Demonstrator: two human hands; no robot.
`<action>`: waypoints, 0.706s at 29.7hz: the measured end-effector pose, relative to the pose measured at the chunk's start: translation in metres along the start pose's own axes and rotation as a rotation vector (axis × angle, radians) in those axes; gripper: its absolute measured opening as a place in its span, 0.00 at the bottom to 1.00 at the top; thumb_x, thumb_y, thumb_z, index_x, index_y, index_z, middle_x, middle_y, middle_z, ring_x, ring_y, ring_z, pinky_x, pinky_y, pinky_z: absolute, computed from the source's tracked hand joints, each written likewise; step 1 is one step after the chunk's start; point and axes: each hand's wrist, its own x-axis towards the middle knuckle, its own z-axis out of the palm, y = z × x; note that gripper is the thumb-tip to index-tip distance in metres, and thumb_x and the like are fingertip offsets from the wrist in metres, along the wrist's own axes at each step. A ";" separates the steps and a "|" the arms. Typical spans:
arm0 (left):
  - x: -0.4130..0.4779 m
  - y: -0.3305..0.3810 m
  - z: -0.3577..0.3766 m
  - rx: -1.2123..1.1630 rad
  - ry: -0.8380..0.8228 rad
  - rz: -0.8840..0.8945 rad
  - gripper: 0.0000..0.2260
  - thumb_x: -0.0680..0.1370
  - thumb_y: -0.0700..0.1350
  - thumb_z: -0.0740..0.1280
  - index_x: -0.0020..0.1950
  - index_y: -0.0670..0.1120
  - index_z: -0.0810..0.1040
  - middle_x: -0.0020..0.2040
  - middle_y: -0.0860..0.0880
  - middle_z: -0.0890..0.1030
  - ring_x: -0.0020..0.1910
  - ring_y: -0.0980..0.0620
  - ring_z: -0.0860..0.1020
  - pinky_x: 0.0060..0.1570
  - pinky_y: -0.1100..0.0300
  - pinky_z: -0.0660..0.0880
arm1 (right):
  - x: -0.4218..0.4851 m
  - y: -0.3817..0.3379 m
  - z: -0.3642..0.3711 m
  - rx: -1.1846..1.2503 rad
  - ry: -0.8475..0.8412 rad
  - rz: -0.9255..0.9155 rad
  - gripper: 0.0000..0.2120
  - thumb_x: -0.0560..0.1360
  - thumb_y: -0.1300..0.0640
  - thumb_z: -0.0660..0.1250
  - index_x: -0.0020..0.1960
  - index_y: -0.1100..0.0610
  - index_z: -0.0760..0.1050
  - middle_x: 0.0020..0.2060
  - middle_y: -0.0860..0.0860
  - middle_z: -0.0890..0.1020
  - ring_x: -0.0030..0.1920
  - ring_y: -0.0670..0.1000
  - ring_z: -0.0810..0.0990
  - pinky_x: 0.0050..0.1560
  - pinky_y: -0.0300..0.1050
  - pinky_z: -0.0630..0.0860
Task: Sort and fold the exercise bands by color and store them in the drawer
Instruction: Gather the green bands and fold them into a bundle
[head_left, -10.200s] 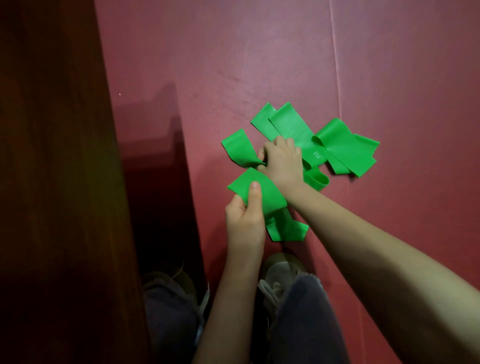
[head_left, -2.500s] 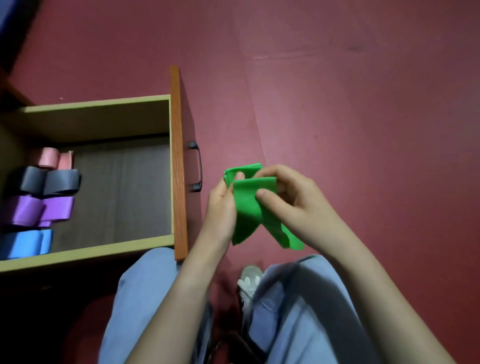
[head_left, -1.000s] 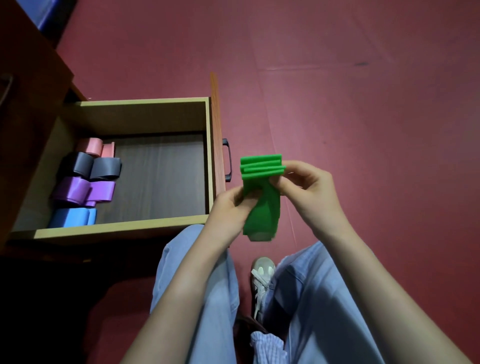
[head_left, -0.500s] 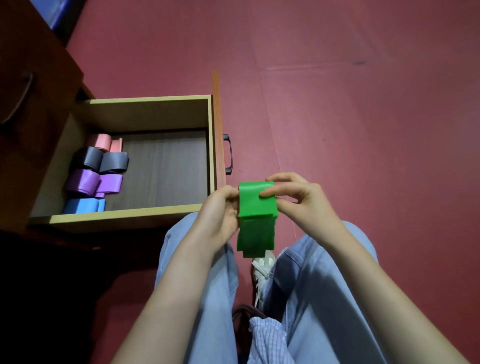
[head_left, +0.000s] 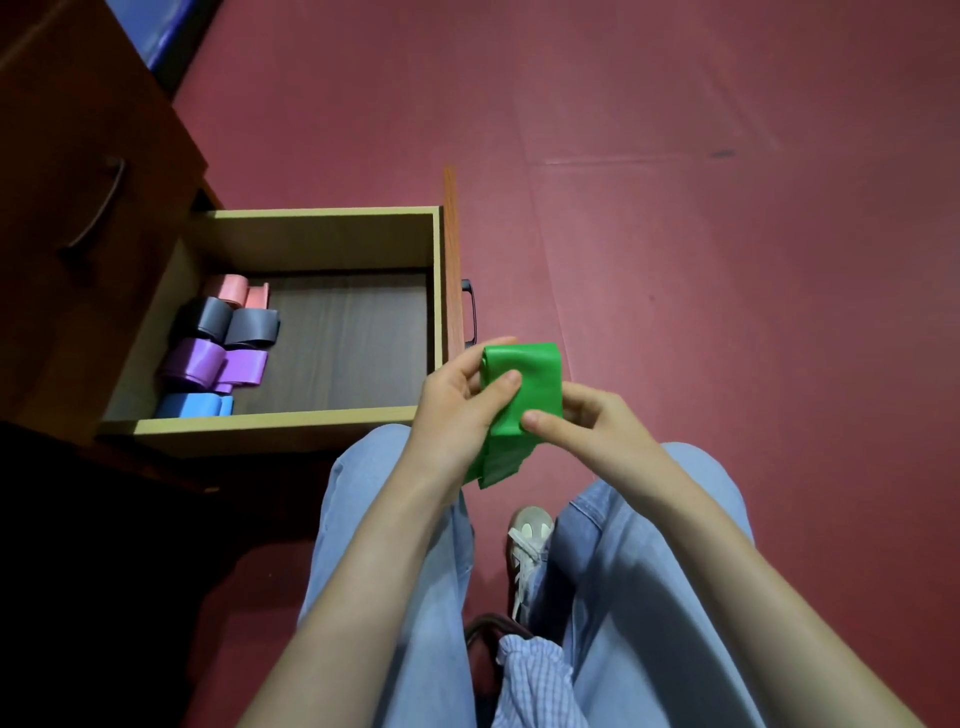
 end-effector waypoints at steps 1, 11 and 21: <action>-0.001 0.001 0.000 0.010 -0.006 0.032 0.13 0.76 0.33 0.61 0.50 0.51 0.75 0.42 0.50 0.80 0.37 0.62 0.79 0.38 0.68 0.77 | 0.000 -0.001 0.001 -0.010 -0.003 -0.015 0.09 0.73 0.66 0.65 0.48 0.53 0.78 0.36 0.43 0.84 0.40 0.41 0.82 0.45 0.35 0.78; -0.020 -0.009 -0.011 0.040 -0.148 -0.166 0.08 0.78 0.47 0.58 0.47 0.51 0.77 0.37 0.57 0.83 0.39 0.62 0.81 0.37 0.70 0.75 | -0.002 -0.016 0.010 0.146 0.192 -0.190 0.13 0.72 0.71 0.63 0.45 0.54 0.77 0.32 0.40 0.83 0.36 0.38 0.80 0.39 0.32 0.77; -0.020 -0.012 -0.008 0.117 0.046 -0.219 0.11 0.79 0.41 0.58 0.40 0.47 0.77 0.37 0.49 0.79 0.38 0.54 0.77 0.42 0.61 0.73 | -0.001 -0.012 0.012 -0.054 0.207 -0.281 0.21 0.69 0.75 0.65 0.43 0.48 0.79 0.39 0.42 0.82 0.41 0.36 0.79 0.44 0.31 0.75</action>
